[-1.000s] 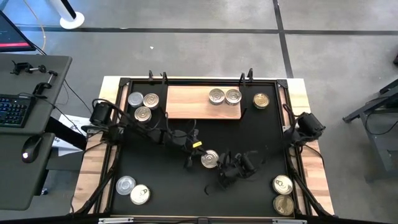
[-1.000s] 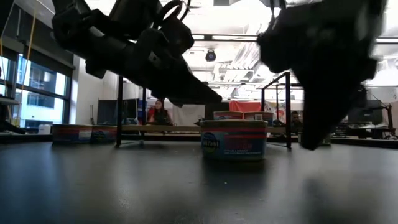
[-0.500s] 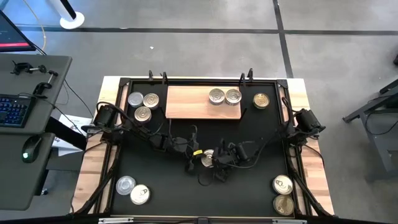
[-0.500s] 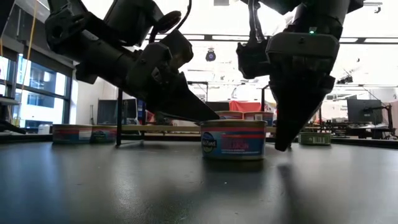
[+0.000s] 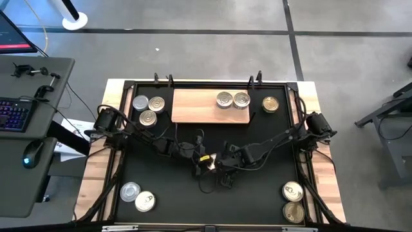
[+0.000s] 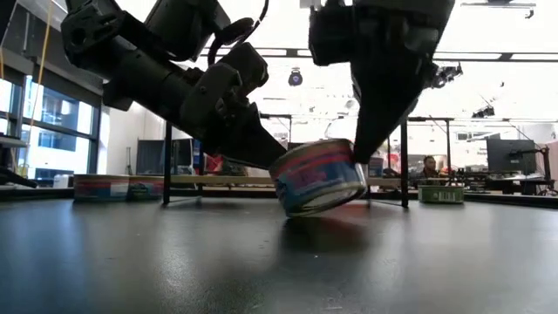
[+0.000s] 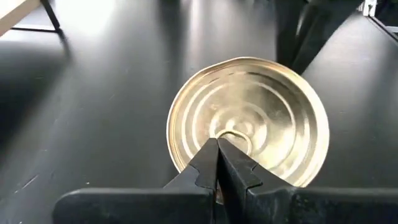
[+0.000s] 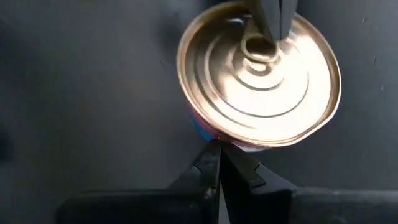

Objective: Stack canned seafood by type on shelf
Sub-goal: Stack the blue-pink tuna can on top of the other blue-pink tuna can on the shelf

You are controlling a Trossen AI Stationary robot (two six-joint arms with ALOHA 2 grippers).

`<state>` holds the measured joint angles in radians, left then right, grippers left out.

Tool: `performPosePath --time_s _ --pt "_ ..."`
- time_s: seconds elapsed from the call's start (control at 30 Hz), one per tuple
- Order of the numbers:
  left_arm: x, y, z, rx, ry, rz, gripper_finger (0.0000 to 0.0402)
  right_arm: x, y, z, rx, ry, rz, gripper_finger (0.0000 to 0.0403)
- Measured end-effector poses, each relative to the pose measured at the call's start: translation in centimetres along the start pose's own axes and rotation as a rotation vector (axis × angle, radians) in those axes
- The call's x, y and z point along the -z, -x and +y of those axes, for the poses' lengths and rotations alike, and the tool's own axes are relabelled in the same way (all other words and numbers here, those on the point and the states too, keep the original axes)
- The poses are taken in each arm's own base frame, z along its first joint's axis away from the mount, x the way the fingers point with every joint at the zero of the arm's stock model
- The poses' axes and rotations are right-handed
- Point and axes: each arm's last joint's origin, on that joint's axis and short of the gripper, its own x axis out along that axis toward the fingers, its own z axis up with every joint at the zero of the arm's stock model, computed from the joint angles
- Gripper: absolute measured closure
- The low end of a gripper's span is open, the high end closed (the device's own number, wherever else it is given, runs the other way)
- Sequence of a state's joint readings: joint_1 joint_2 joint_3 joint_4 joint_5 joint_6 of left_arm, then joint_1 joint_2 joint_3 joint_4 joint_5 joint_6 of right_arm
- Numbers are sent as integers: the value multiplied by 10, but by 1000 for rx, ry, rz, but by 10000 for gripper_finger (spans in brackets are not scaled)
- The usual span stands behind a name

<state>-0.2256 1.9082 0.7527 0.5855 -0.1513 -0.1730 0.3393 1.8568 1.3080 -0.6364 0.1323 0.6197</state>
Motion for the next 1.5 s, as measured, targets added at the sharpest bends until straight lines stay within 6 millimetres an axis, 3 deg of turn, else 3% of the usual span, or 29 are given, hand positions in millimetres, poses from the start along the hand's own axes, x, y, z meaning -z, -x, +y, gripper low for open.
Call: performPosePath --time_s 0.33,0.4,0.5,0.67,0.73,0.83,0.97,1.17,1.33,1.5 --pt "3 6 1 1 -104 68 401 -19 19 7 16 65 -90 403" --pt "-8 14 2 -29 -135 57 401 -23 25 9 17 104 -85 403" --pt "-3 26 8 -62 -166 189 401 -28 36 10 31 176 -67 403" --pt "-18 60 13 -125 -123 269 401 -42 54 11 30 220 -89 402" --pt "-16 71 12 -160 -98 303 401 -50 58 8 15 122 -116 394" --pt "-18 90 8 -167 -31 201 401 -61 59 -1 -1 -84 -153 360" --pt "6 109 8 -157 95 124 401 -63 56 -4 -16 -377 -169 277" --pt "26 125 8 -115 252 33 402 -55 49 -1 12 -704 -172 160" --pt "24 127 4 -70 247 12 402 -53 43 -4 65 -906 -190 140" --pt "22 127 2 -10 210 17 401 -49 20 -5 108 -1010 -102 140"
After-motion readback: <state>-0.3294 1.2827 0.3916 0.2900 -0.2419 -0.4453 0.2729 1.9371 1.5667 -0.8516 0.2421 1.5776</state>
